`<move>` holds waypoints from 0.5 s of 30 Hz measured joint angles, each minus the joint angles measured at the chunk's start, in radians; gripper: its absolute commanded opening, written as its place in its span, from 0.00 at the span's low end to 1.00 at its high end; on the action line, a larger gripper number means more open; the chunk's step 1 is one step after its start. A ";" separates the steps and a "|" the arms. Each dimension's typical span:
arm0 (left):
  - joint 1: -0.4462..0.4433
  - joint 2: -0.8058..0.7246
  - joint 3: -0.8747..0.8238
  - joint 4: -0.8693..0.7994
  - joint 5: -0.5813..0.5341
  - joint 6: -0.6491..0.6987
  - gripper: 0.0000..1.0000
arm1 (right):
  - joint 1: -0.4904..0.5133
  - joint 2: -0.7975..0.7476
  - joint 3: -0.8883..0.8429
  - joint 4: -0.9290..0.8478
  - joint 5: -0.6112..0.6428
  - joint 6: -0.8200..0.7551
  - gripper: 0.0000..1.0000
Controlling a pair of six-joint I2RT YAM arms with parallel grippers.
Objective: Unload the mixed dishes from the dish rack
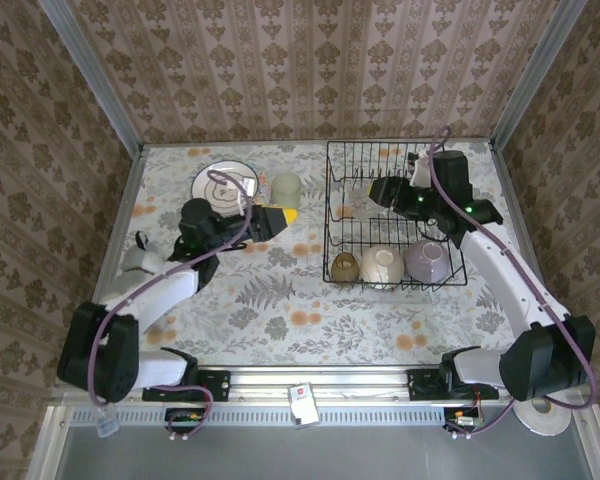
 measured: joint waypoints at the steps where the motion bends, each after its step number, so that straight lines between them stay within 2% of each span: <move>1: -0.018 0.035 0.008 0.031 0.002 -0.021 0.95 | -0.005 -0.012 -0.015 0.019 -0.032 0.021 0.39; 9: -0.116 0.262 0.109 0.311 0.014 -0.201 0.87 | -0.009 -0.047 -0.102 0.136 -0.198 0.132 0.39; 15: -0.172 0.294 0.142 0.383 0.016 -0.254 0.87 | -0.009 -0.046 -0.123 0.180 -0.245 0.160 0.39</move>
